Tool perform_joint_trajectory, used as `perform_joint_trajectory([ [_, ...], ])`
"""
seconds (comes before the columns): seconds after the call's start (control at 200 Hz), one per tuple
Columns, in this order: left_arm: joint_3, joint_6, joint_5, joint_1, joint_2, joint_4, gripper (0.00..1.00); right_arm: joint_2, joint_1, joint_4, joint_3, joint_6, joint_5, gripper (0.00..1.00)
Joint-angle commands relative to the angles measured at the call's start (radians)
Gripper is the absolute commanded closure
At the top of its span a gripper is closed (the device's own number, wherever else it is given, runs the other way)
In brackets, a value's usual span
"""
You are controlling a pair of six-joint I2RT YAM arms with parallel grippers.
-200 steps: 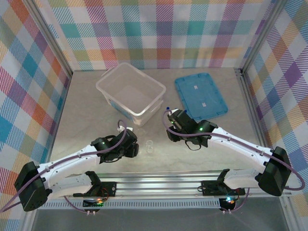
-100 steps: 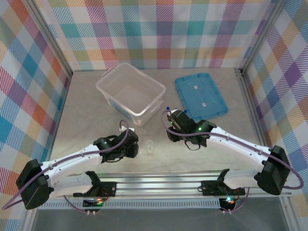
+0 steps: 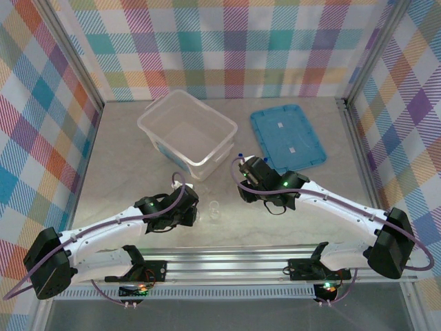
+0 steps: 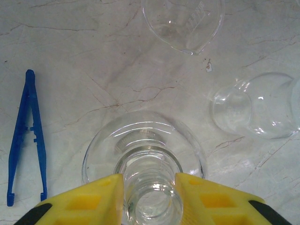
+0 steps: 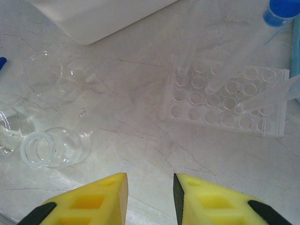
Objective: Organize the chemistry lab equipment
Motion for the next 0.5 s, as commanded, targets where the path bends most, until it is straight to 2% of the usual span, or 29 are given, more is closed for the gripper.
perform_joint_trajectory([
  [0.0,0.016,0.019,0.000,-0.012,0.011,0.012,0.69,0.008,0.006,-0.011,0.034,-0.003,0.015,0.68],
  [0.495,0.041,0.034,-0.026,-0.013,-0.027,-0.044,0.78,0.008,0.006,-0.004,0.039,-0.006,0.020,0.68],
])
